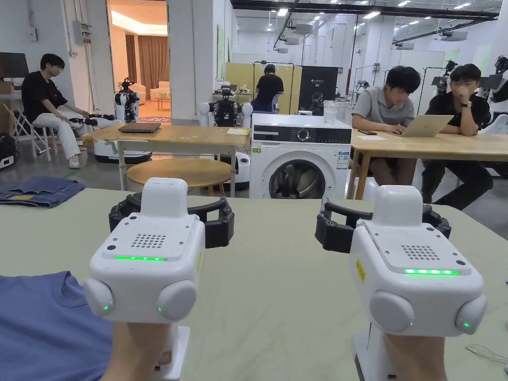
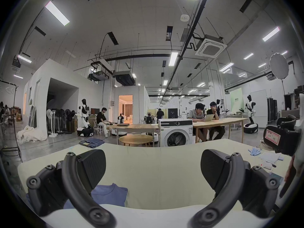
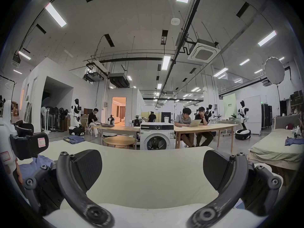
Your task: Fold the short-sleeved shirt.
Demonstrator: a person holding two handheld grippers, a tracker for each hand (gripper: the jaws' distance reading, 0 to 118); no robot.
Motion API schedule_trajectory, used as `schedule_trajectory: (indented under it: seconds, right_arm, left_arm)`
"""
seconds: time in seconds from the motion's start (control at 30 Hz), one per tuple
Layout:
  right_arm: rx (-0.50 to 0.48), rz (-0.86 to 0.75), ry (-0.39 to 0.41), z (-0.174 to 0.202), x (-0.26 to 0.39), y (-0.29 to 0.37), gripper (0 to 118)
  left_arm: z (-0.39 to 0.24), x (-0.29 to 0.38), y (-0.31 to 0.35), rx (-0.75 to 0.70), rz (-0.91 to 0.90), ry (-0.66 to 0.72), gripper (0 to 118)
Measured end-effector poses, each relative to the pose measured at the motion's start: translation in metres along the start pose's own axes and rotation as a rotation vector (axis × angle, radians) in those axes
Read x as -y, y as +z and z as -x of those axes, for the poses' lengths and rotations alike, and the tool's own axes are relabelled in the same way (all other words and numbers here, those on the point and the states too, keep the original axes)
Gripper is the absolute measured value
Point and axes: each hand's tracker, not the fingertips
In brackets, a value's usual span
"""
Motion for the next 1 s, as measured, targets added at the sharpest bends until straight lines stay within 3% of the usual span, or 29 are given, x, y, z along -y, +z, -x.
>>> schedule_trajectory:
  seconds: [0.23,0.33,0.37,0.4,0.43,0.47,0.5,0.53,0.6,0.77,1.0]
  right_arm:
    - [0.018,0.007,-0.024,-0.004,0.001,-0.001,118]
    - [-0.001,0.022,-0.022,-0.006,0.000,0.000,118]
    - [-0.010,0.024,-0.018,-0.007,0.000,0.001,118]
    - [-0.016,0.022,-0.016,-0.007,0.000,0.003,111]
    - [-0.033,0.011,-0.012,-0.007,0.000,0.005,86]
    - [-0.008,0.010,0.028,-0.006,0.000,0.005,29]
    - [0.037,0.015,0.050,-0.005,0.000,0.004,0]
    - [0.071,-0.021,0.074,-0.005,0.005,0.005,0]
    - [-0.007,0.024,0.034,-0.011,0.011,0.003,0]
    - [-0.009,0.037,0.039,0.003,0.011,-0.002,0]
    - [-0.155,0.047,0.009,0.060,0.016,-0.015,0]
  left_arm:
    - [0.001,0.002,0.000,0.011,0.015,0.014,113]
    - [0.001,0.002,-0.001,0.024,0.019,0.030,95]
    - [0.000,0.002,-0.002,0.027,0.026,0.033,77]
    - [-0.002,0.001,-0.002,0.031,0.030,0.036,56]
    - [-0.004,0.001,-0.002,0.029,0.028,0.037,28]
    - [-0.007,0.002,-0.003,0.001,0.031,0.026,0]
    - [-0.010,0.002,-0.004,-0.011,0.030,0.025,0]
    - [-0.010,0.003,-0.003,0.005,0.030,0.030,0]
    - [-0.012,0.003,-0.003,0.030,0.036,0.033,0]
    - [-0.007,0.003,0.000,0.012,0.043,0.008,0]
    - [0.059,-0.001,0.014,-0.144,0.068,0.011,0]
